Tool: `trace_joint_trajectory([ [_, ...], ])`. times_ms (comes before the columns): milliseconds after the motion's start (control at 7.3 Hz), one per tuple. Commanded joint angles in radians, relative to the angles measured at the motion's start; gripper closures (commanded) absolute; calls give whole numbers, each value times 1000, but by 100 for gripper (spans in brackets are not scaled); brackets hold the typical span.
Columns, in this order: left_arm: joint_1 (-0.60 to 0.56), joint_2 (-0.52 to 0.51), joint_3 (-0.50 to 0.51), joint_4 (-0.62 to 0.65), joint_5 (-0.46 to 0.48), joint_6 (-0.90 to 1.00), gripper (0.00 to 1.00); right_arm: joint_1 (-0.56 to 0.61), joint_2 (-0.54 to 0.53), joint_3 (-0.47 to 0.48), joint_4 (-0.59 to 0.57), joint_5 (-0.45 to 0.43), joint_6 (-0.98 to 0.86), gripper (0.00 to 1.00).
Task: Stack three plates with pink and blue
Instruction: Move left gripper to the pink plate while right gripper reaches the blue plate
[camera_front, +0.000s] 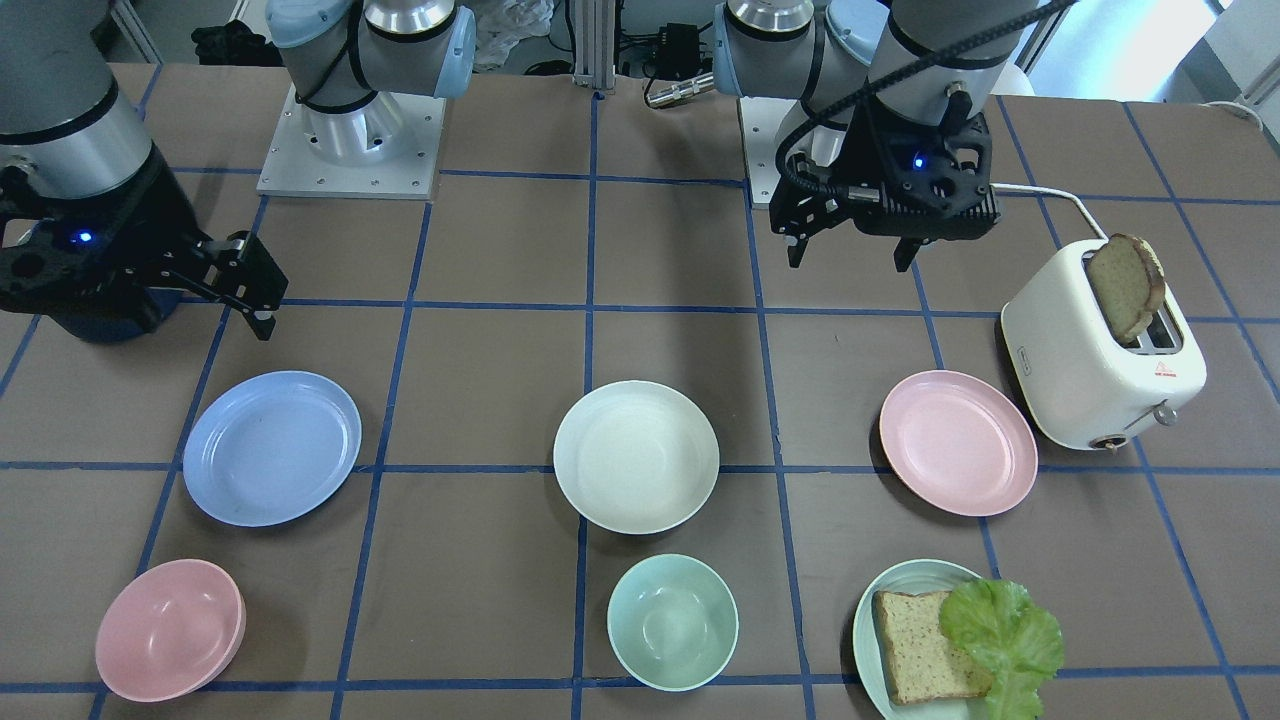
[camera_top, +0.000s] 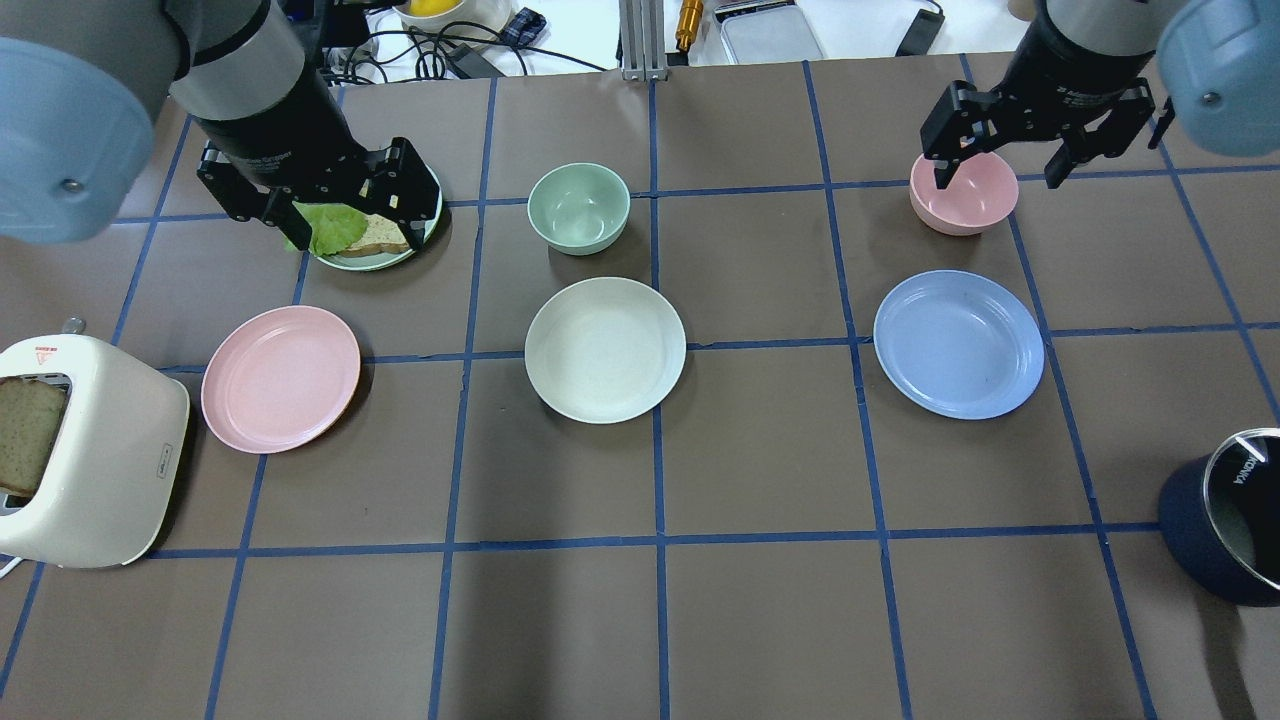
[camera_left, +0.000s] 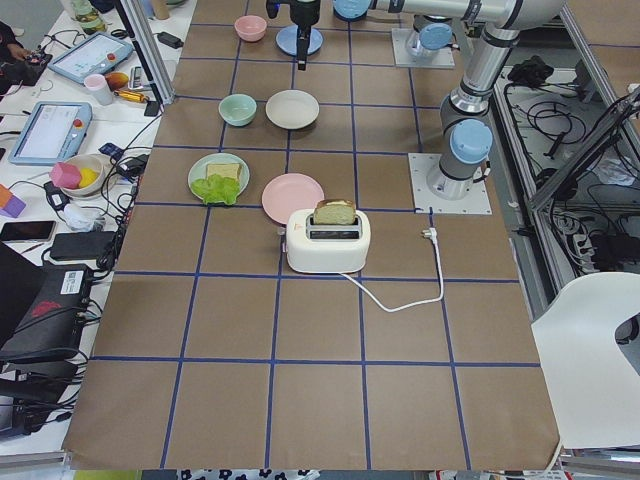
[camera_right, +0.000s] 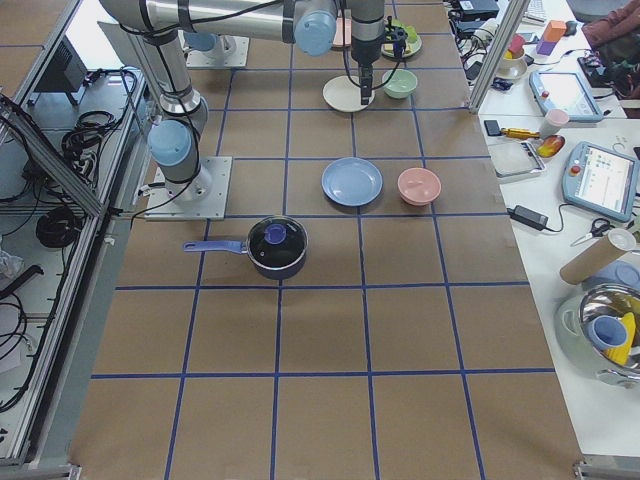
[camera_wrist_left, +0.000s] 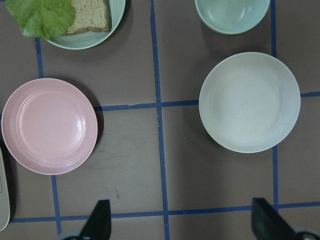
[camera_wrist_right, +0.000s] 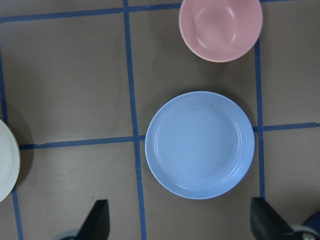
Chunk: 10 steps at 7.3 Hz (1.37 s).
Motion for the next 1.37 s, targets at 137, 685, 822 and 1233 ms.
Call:
trace_joint_trajectory([
  [137, 94, -113, -177, 135, 23, 19, 0, -158, 163, 29, -114, 11, -133, 0],
  [685, 130, -278, -352, 469, 159, 69, 0, -307, 261, 248, -407, 85, -285, 0],
  [822, 136, -303, -354, 482, 172, 71, 1, -319, 287, 259, -407, 115, -340, 3],
  [1233, 157, -343, -353, 496, 181, 94, 43, -325, 294, 328, -474, 98, -401, 6],
])
